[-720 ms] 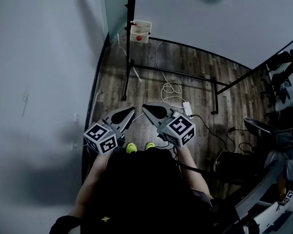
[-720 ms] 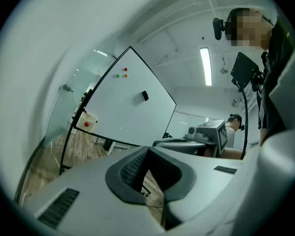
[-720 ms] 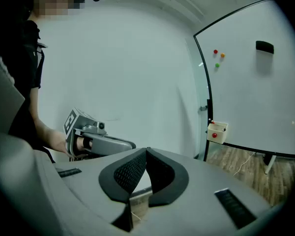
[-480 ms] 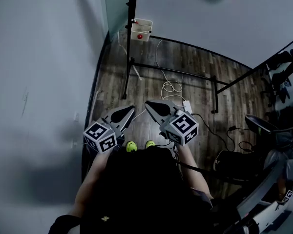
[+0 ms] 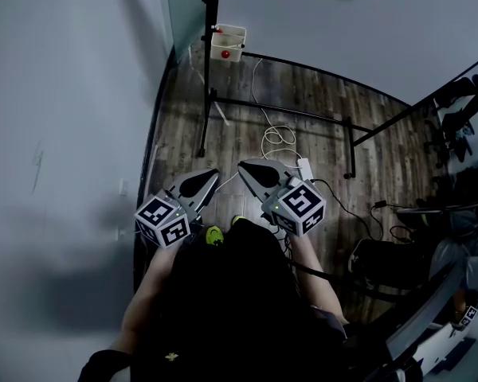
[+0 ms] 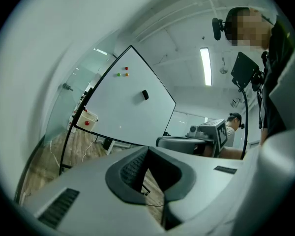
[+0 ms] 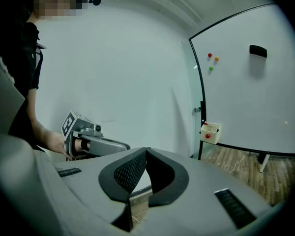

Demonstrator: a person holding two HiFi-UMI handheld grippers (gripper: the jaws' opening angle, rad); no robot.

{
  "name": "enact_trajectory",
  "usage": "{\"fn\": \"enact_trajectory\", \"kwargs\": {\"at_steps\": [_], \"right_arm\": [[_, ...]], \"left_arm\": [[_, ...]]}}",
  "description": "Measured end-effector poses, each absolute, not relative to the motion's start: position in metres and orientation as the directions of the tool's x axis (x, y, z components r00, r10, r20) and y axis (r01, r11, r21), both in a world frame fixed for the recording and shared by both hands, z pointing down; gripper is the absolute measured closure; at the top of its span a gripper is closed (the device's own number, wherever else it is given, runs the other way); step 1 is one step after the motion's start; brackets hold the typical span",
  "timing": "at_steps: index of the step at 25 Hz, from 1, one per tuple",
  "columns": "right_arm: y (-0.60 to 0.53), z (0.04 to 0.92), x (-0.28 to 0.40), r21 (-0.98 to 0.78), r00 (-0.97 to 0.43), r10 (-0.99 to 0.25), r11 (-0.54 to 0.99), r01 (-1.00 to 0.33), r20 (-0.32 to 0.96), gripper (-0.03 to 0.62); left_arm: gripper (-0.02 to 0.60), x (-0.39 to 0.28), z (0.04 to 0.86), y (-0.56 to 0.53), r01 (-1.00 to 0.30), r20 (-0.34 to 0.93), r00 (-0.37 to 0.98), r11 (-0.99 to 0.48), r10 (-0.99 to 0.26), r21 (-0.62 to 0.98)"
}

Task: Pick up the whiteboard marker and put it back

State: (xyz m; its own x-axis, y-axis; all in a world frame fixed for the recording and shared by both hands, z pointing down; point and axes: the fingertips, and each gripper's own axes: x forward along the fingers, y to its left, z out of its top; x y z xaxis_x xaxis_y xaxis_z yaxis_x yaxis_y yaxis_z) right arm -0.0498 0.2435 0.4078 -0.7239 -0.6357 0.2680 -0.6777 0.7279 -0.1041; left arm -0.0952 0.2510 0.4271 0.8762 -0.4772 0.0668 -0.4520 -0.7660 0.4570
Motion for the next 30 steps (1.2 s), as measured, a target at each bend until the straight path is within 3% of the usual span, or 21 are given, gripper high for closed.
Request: {"fn": "enact_trajectory", "kwargs": {"at_steps": [15, 30], "right_arm": [[0.207, 0.428, -0.037, -0.129, -0.753, -0.593, 0.755, -0.643, 0.286, 0.589], [0.094, 0.438, -0.024, -0.151, -0.791, -0.538, 0.791, -0.594, 0.292, 0.589]], "left_arm": [[0.560, -0.083, 0.439, 0.216, -0.492, 0.086, 0.853, -0.735, -0.515, 0.466], [0.560, -0.078, 0.447, 0.115, -0.573, 0.126, 0.795, -0.666, -0.593, 0.477]]}}
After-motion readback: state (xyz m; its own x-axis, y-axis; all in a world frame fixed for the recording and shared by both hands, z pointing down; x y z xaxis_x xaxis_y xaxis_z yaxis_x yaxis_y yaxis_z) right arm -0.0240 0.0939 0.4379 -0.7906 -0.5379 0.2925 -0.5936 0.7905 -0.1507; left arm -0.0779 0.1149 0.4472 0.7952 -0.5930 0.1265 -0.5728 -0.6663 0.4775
